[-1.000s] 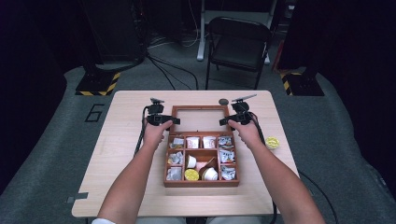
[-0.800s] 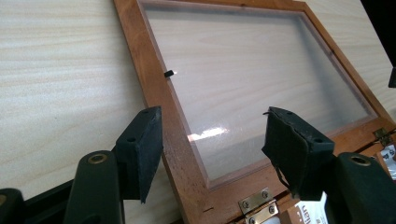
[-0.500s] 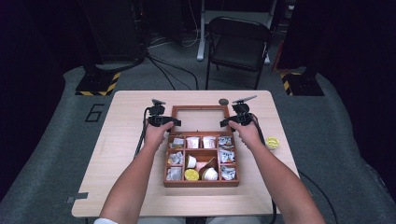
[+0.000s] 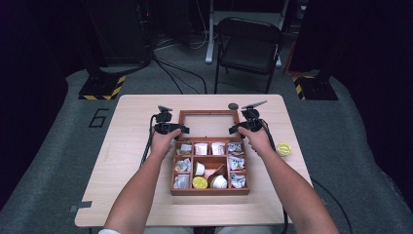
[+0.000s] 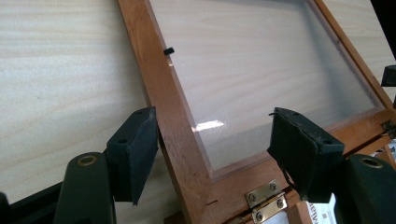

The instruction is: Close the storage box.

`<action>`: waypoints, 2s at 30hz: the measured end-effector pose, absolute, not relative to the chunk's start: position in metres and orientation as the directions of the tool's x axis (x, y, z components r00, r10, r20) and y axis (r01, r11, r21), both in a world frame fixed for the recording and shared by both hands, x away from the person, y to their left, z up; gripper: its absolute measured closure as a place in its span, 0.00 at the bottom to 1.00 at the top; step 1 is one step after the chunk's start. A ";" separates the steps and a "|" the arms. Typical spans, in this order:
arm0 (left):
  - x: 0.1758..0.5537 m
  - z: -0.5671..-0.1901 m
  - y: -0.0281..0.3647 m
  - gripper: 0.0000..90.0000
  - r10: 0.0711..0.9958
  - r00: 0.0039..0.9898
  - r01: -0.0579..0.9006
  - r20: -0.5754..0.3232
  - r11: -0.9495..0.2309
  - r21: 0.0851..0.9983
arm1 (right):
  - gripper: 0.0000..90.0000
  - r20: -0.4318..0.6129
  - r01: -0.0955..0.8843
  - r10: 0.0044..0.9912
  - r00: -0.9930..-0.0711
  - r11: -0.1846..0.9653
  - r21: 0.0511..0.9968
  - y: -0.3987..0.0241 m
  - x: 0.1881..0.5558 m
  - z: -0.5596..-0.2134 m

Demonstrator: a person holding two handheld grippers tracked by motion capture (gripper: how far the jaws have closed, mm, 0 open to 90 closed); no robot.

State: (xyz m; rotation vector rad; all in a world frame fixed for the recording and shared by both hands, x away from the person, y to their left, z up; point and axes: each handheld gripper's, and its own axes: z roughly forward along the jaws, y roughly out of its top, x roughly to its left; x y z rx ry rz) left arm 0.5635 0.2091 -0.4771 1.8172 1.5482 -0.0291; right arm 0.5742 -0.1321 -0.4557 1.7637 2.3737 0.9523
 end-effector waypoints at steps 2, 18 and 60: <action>0.564 -0.478 0.210 0.36 0.844 0.277 0.864 -0.460 -0.009 0.503 | 0.36 0.319 0.856 0.877 -0.359 0.172 0.488 -0.132 0.575 -0.457; 0.566 -0.479 0.209 0.31 0.840 0.291 0.865 -0.457 -0.027 0.502 | 0.32 0.324 0.869 0.877 -0.354 0.180 0.462 -0.132 0.577 -0.465; 0.567 -0.488 0.206 0.34 0.838 0.288 0.877 -0.464 -0.036 0.479 | 0.29 0.391 0.899 0.862 -0.321 0.147 0.413 -0.135 0.580 -0.474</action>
